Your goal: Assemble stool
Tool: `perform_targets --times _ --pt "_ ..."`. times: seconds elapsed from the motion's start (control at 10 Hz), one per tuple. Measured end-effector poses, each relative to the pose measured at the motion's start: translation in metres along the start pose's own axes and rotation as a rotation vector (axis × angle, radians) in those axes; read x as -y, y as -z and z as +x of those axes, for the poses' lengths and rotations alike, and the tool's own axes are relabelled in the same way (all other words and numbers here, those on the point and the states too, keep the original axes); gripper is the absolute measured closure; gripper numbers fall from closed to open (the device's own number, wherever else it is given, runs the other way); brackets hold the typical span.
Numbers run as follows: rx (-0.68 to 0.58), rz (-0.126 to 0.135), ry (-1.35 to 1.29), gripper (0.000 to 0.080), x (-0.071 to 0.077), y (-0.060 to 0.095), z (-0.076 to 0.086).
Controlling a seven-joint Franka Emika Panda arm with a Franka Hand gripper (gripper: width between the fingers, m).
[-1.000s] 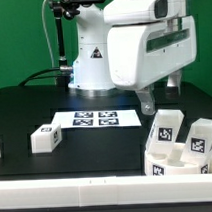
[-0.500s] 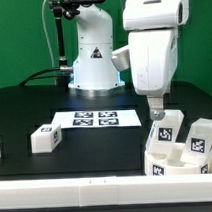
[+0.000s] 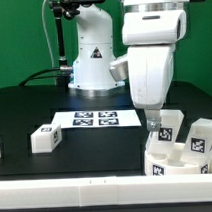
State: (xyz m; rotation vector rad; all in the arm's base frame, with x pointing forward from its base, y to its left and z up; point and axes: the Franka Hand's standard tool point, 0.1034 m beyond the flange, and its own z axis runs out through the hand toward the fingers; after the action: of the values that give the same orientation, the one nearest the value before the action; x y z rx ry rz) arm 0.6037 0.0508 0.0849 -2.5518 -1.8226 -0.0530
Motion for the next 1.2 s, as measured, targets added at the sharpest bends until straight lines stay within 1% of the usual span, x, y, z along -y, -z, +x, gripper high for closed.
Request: perform_targets --times 0.1,0.3,0.4,0.9,1.0,1.2 --pt "0.0 -0.001 -0.001 0.0151 0.0 0.0 0.0" --pt "0.001 -0.001 -0.003 0.0412 -0.001 0.0 -0.001" --pt "0.001 -0.001 -0.004 0.0459 -0.001 0.0 -0.002" --pt "0.0 -0.001 -0.025 0.0459 -0.001 0.0 -0.003" --pt "-0.006 0.003 -0.17 0.0459 -0.002 0.0 -0.004" --pt "-0.017 0.009 -0.367 0.0459 -0.003 0.0 -0.01"
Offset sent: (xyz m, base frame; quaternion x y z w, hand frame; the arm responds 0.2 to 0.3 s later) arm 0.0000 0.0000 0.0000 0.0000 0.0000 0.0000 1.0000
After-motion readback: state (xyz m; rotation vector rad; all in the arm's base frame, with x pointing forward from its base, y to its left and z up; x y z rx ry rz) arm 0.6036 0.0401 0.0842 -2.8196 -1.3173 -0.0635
